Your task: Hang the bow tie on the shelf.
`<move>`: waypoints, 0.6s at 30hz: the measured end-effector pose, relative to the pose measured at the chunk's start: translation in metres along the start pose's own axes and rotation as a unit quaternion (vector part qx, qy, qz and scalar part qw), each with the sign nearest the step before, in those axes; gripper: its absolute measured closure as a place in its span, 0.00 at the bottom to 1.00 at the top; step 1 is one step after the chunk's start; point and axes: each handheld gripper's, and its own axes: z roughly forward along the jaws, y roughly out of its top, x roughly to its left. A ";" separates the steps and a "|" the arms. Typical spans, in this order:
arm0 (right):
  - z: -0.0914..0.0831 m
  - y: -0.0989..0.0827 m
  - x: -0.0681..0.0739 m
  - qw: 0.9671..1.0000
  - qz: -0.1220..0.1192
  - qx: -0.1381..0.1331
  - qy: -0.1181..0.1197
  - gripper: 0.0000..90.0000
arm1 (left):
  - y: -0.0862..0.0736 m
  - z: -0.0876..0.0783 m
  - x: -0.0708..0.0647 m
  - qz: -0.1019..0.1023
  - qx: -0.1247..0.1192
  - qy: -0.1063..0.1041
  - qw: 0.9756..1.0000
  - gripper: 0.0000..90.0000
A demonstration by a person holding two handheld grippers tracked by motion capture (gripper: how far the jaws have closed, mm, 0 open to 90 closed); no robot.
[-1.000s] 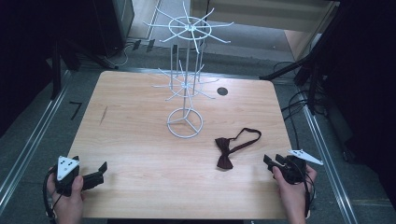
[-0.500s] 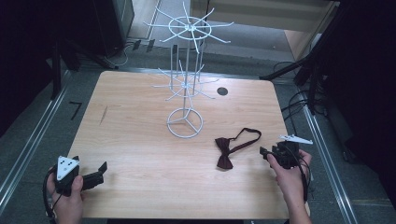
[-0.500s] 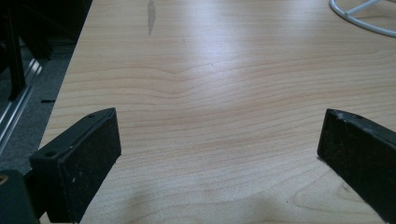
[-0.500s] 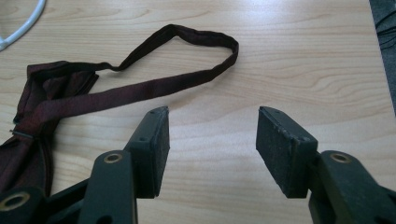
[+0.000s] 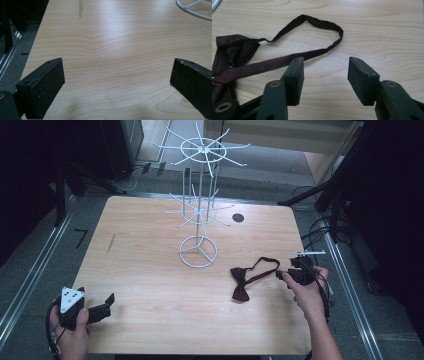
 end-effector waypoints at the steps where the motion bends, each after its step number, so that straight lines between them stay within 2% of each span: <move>1: 0.002 0.003 -0.001 1.000 -0.001 0.007 0.001 0.57 | 0.000 0.000 0.000 0.000 0.000 0.000 1.000 0.00; 12: 0.026 0.035 -0.007 0.997 0.021 0.066 -0.027 0.69 | 0.000 0.000 0.000 -0.001 0.001 -0.001 1.000 0.00; 14: 0.031 0.041 -0.009 0.996 0.021 0.086 -0.026 0.72 | 0.000 0.000 0.001 -0.001 0.001 -0.002 1.000 0.00; 18: 0.036 0.053 -0.013 0.991 0.045 0.121 -0.037 0.75 | 0.000 0.000 0.001 -0.001 0.000 -0.001 1.000 0.00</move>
